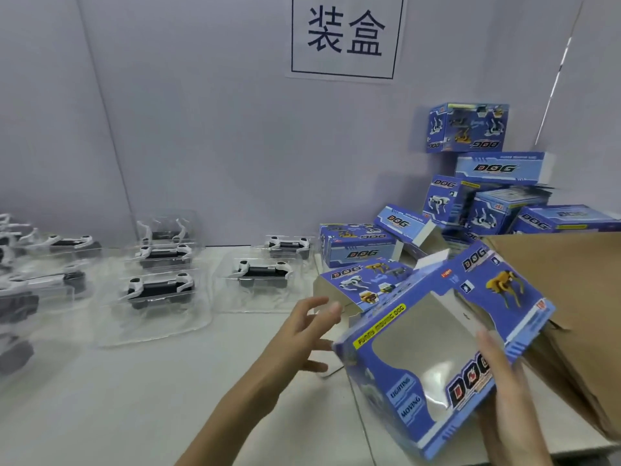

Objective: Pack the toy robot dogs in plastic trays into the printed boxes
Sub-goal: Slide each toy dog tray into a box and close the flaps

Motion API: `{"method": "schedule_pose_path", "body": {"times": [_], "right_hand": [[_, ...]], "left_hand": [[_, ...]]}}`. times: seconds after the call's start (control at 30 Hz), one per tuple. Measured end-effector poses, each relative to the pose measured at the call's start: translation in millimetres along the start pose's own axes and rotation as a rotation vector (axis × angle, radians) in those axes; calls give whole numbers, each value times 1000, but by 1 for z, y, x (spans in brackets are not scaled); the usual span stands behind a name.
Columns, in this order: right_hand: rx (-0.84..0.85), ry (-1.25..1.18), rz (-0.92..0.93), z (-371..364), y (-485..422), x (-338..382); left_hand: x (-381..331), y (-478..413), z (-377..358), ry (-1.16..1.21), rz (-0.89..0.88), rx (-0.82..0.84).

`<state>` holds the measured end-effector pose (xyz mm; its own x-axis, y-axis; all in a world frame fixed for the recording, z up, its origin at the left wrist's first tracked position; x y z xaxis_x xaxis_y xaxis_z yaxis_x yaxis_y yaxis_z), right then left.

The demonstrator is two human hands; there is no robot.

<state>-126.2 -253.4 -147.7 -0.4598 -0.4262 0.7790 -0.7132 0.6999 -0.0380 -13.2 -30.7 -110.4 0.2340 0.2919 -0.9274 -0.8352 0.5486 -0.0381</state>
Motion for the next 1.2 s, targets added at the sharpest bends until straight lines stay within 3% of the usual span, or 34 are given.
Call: {"method": "schedule_pose_path", "body": {"times": [0.23,0.33,0.4,0.53,0.63,0.7,0.9,1.07,1.2], "right_hand": [[124,10,172,-30,26,-9],[146,66,368,-51,37,-12],[138,50,393,-63,43,-17],[174,31,288,-70,52,-27],[233,89,261,-68,50,-21],[294,146,341,-65,47,-12],[402,355,603,-63,41,10],[333,438,1011,-81,49,-10],[383,619,1020,-92,61,-43]], "left_hand": [[-36,20,1,-247,-27,134],[-44,38,-3,-791,-239,-190],[-46,46,-15,-1021,-318,-376],[-35,43,-15,-1165,-295,-340],[-26,36,-1,-1097,-342,-347],[-20,33,7,-959,-349,-336],[1,24,25,-678,-237,-70],[10,22,25,-407,-228,-128],[14,23,24,-275,-256,-194]]}}
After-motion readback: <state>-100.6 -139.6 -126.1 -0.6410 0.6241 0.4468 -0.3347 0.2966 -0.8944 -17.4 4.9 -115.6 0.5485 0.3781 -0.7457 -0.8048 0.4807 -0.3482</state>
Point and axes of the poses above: each hand's wrist, its own y-axis away from the middle knuckle, its own z-axis out of the back of the hand, x = y × z, the point moved 2 cm from there along -y, towards the middle knuckle, and after that the axes turned 15 degrees about -y, right-handed, at the moved point
